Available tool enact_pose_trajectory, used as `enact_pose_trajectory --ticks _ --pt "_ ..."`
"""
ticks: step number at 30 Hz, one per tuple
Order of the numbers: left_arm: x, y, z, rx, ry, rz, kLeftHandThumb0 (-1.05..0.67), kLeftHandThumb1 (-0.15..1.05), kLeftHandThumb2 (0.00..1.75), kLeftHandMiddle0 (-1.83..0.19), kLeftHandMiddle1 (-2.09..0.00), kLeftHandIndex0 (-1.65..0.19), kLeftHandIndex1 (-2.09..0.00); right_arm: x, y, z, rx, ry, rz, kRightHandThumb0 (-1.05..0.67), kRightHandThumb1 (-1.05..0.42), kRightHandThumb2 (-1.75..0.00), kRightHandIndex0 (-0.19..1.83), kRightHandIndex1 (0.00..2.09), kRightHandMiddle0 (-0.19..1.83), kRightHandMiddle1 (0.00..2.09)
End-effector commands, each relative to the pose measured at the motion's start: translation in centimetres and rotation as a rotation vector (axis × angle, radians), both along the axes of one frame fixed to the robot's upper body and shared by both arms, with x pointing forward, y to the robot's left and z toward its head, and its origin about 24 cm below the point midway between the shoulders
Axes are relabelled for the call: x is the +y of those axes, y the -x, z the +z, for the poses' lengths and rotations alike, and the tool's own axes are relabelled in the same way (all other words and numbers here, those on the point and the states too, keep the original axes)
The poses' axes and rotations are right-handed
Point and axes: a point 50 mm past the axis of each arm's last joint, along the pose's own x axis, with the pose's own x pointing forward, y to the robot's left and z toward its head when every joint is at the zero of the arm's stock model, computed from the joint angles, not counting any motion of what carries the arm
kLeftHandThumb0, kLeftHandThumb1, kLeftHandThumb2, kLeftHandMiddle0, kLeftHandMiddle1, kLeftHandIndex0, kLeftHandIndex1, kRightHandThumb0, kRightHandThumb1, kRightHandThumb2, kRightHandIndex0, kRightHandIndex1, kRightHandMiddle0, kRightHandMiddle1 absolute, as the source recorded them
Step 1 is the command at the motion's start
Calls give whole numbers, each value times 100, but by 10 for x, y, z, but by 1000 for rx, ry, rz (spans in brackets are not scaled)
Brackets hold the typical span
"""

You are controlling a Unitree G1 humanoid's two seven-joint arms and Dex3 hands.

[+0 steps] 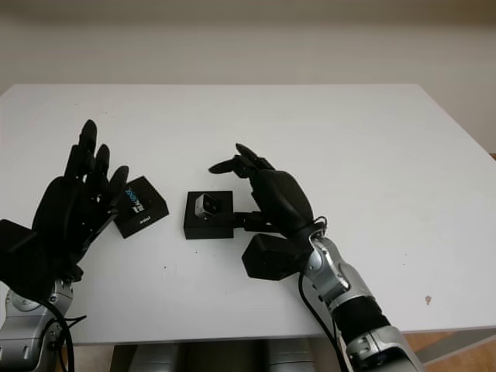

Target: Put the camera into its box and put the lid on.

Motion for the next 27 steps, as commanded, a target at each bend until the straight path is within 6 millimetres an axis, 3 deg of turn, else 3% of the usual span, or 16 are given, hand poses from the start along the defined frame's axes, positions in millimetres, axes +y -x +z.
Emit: enact_pose_trajectory --ticks 1,10,27 --pt "-1 -2 4 -22 5 3 -60 105 38 13 -6 16 -5 4 0 3 -14 -2 5 -80 -90 -5 23 9 18 92" --pt "0 -1 3 -23 4 -4 -58 105 38 14 -5 17 -5 14 -4 -1 -5 4 11 -78 -92 -6 23 7 19 90" --pt "0 0 2 -22 5 -4 -59 105 38 14 -5 17 -5 20 -7 -7 -8 -29 -12 -71 -92 -5 29 9 27 105"
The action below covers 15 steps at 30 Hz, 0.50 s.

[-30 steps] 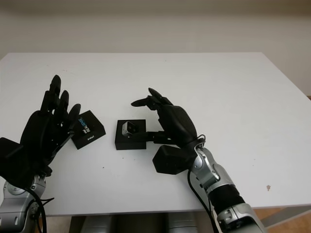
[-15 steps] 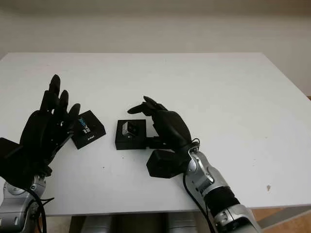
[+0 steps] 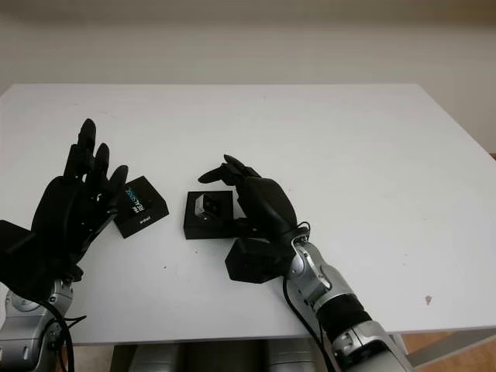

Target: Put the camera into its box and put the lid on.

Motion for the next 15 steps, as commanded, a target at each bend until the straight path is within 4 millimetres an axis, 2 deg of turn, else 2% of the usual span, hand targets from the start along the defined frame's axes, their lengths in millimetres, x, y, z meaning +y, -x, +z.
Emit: enact_pose_trajectory --ticks 1,7,15 --pt "0 0 2 -12 1 2 -59 105 38 14 -6 17 -5 3 -4 6 -33 -6 9 -70 -92 -5 29 9 27 107" --pt "0 0 1 -11 7 1 -59 105 38 14 -5 17 -5 -1 -4 6 -56 -2 -9 -66 -93 -5 35 11 32 118" --pt "0 1 1 -11 19 -2 -59 105 37 15 -5 17 -5 -4 -4 5 -89 52 -14 -63 -93 -5 38 12 35 119"
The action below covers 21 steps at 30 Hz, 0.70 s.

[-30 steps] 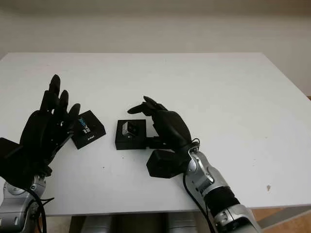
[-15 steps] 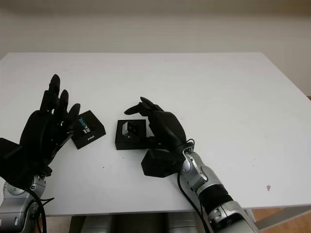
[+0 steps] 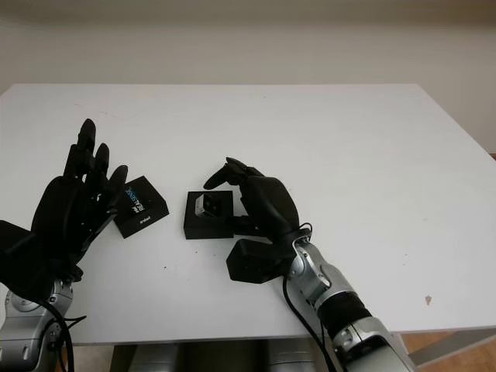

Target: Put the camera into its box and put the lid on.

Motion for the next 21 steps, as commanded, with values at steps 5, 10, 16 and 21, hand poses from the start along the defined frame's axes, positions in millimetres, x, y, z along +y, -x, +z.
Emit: enact_pose_trajectory --ticks 5,10,16,21 --pt "-1 1 2 -10 6 -3 -59 105 37 15 -5 18 -5 0 -2 3 -17 63 8 -62 -94 -6 38 11 33 115" --pt "-1 1 1 -11 2 2 -59 105 37 15 -5 18 -5 3 -1 3 0 129 19 -60 -97 -7 38 10 33 112" --pt "-1 2 1 -12 2 1 -59 105 37 15 -5 18 -5 5 -1 4 13 188 38 -59 -100 -7 42 11 40 109" --pt "-2 2 1 -11 -10 5 -58 105 38 16 -5 18 -5 4 -1 5 -23 221 49 -49 -103 -6 49 14 48 121"
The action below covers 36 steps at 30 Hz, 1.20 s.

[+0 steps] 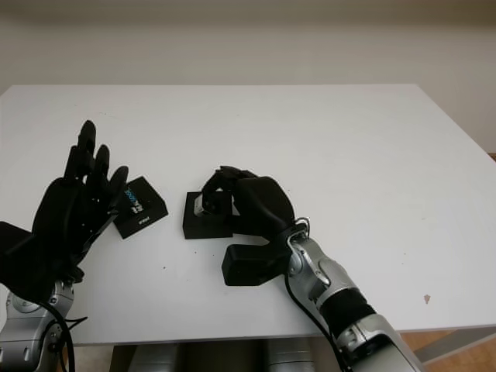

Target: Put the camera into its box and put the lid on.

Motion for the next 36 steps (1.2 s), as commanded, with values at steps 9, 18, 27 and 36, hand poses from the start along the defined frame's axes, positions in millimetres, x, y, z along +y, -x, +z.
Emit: enact_pose_trajectory --ticks 9,18,27,36 --pt "-3 0 3 -18 18 -4 -58 105 37 15 -5 18 -5 -3 -1 6 -113 13 16 -48 -105 -12 56 17 39 148" --pt "-4 -3 4 -23 -1 -15 -56 105 38 16 -5 18 -5 -6 -4 18 -194 -81 21 -48 -105 -7 55 20 41 155" --pt "-6 -4 3 -19 11 -22 -56 105 38 17 -5 19 -4 -8 -5 25 -223 -171 18 -48 -105 -7 50 23 36 151" --pt "-7 -2 0 -15 23 -20 -58 105 39 18 -5 19 -3 -7 -6 31 -193 -212 13 -48 -104 -6 45 33 40 152"
